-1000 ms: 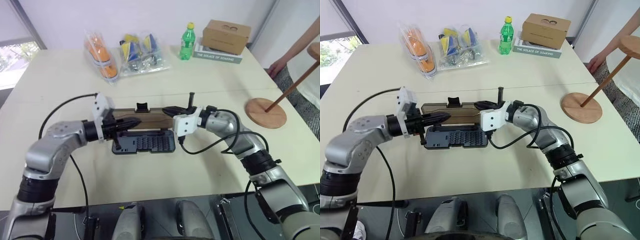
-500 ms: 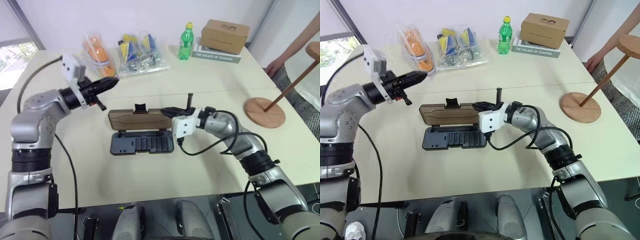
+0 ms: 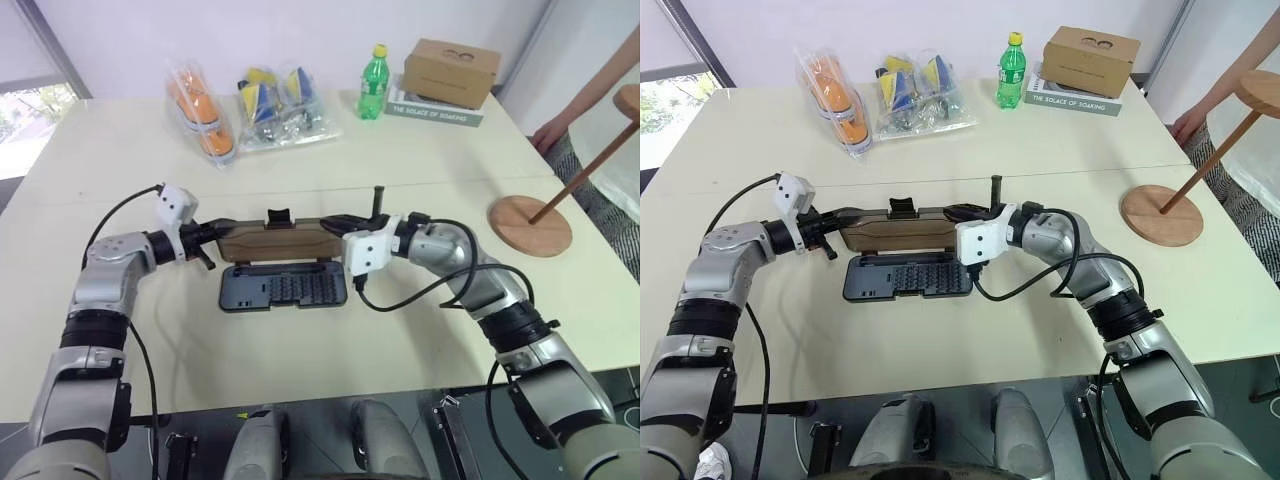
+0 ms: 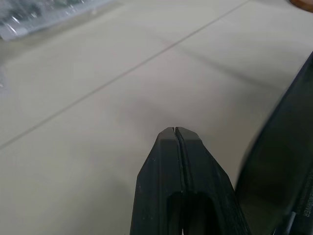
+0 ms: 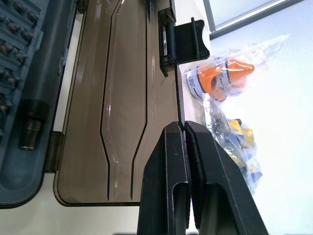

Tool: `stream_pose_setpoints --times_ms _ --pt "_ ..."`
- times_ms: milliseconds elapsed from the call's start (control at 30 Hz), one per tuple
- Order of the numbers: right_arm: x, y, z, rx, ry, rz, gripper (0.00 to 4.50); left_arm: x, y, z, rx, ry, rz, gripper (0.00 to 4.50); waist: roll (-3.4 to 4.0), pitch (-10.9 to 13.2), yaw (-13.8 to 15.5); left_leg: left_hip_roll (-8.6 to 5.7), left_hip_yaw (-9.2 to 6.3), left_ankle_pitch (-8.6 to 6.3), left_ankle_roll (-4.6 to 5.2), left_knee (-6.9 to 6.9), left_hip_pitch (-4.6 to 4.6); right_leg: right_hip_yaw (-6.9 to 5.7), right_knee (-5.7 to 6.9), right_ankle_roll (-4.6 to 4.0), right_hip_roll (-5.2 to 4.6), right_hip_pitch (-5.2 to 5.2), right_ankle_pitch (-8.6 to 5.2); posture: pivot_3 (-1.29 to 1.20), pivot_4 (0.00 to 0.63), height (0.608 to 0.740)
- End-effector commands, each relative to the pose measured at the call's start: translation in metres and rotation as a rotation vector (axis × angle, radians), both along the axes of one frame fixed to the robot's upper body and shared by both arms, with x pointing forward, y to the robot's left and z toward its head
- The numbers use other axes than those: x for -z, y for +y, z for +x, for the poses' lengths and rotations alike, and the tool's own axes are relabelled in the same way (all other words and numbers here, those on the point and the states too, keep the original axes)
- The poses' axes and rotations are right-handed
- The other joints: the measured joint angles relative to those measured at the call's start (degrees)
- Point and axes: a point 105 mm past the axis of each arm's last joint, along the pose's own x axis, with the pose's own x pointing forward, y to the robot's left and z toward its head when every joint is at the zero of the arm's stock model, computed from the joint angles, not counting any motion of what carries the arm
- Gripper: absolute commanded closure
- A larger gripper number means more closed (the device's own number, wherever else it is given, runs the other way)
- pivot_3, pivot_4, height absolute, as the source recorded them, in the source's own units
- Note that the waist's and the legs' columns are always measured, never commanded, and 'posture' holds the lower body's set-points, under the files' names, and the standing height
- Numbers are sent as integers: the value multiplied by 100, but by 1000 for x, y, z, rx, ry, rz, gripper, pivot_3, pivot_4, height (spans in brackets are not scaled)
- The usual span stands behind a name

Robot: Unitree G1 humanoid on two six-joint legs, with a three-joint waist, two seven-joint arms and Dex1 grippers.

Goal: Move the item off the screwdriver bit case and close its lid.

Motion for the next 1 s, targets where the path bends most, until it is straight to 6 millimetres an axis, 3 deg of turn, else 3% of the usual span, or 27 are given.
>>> stream_pose_setpoints --times_ms 33,133,167,267,433,567,667,867,1000 --pt "-8 8 -9 -42 -9 21 4446 -10 -9 0 43 -49 1 4500 0 0 9 0 0 0 0 0 0 0 0 0 -1 0 0 0 150 740" --pt "-5 8 -9 -39 14 6 4446 -9 -10 0 46 -50 1 4500 0 0 14 0 -1 0 0 1 -1 0 0 0 -2 0 0 0 150 740" --pt "-3 6 -9 -37 34 -6 4207 -9 -10 -1 46 -50 2 4500 0 0 13 0 -1 0 0 1 -1 0 0 0 -2 0 0 0 150 740" --pt "2 0 -7 -5 90 -45 3034 -8 -10 -1 46 -49 3 4500 0 0 15 -1 -1 0 0 1 -1 -1 0 0 -2 0 0 0 150 740" --pt "-7 -20 -4 91 242 -81 421 -8 -10 -2 48 -53 2 4500 0 0 33 -1 -2 0 0 4 -2 -1 1 1 -2 1 0 0 150 740" --pt "-25 -50 -13 181 357 -104 421 -9 -12 -6 66 -53 2 4500 0 0 115 -1 -4 0 1 6 -5 -2 0 1 -6 0 0 0 150 740" --pt "-37 -84 -22 291 406 -104 421 -11 -15 -15 101 -56 18 4500 0 0 180 -1 -3 -1 2 7 -5 -3 -1 1 -8 0 0 0 150 740" --pt "-17 -128 -41 445 496 -111 421 -18 -15 -43 153 -39 48 4500 -3 -1 184 0 -8 -3 5 6 -7 -9 -14 0 -11 8 0 0 150 740" --pt "-10 -127 -41 493 524 24 421 -20 -1 -67 146 12 73 4500 -2 -1 101 9 -2 -3 5 4 -3 -4 -9 0 -7 3 0 0 150 740"
